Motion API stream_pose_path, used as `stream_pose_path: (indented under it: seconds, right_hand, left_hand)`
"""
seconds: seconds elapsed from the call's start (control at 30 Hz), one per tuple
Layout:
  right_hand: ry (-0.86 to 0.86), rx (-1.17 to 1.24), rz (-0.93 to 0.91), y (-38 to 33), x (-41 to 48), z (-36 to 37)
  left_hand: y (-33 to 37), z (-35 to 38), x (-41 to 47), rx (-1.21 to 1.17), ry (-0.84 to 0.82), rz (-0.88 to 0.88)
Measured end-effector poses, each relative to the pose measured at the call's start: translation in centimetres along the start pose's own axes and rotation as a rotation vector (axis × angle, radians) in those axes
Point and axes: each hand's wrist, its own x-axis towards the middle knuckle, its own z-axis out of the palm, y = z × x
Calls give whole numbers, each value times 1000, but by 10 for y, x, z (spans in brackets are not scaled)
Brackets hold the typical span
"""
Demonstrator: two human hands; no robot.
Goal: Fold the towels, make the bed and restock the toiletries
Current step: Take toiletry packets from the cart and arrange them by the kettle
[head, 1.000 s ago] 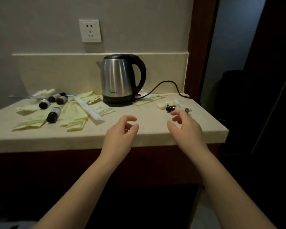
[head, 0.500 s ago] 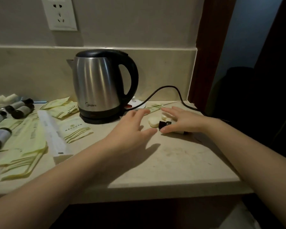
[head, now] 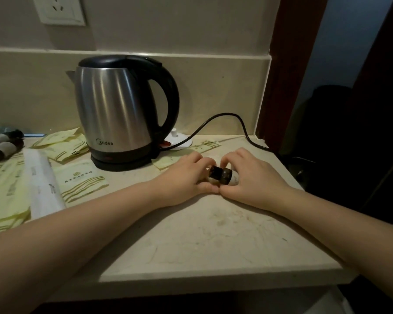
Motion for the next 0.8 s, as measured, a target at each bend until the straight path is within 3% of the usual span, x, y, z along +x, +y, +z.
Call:
stream_pose_path:
  seconds: [0.3,0.53,0.6,0.67,0.8]
  right_hand:
    - [61,118,-3,-4,-6,-3]
    - [244,354,11,-14,-14,-6]
    - [351,545,94,-22,-13,-9]
    - [489,818,262,-37,-9,-8]
    - [670,1680,668,-89,5,-11]
  left_hand:
    - [15,1,-4,-15,67,-8]
    - [28,-1,-22,-103,265,-123]
    - [34,-7,-28,-294,285,-205]
    - [46,-8,-29,-648,309,-344]
    - [81,-7,-18,-1432,508,-639]
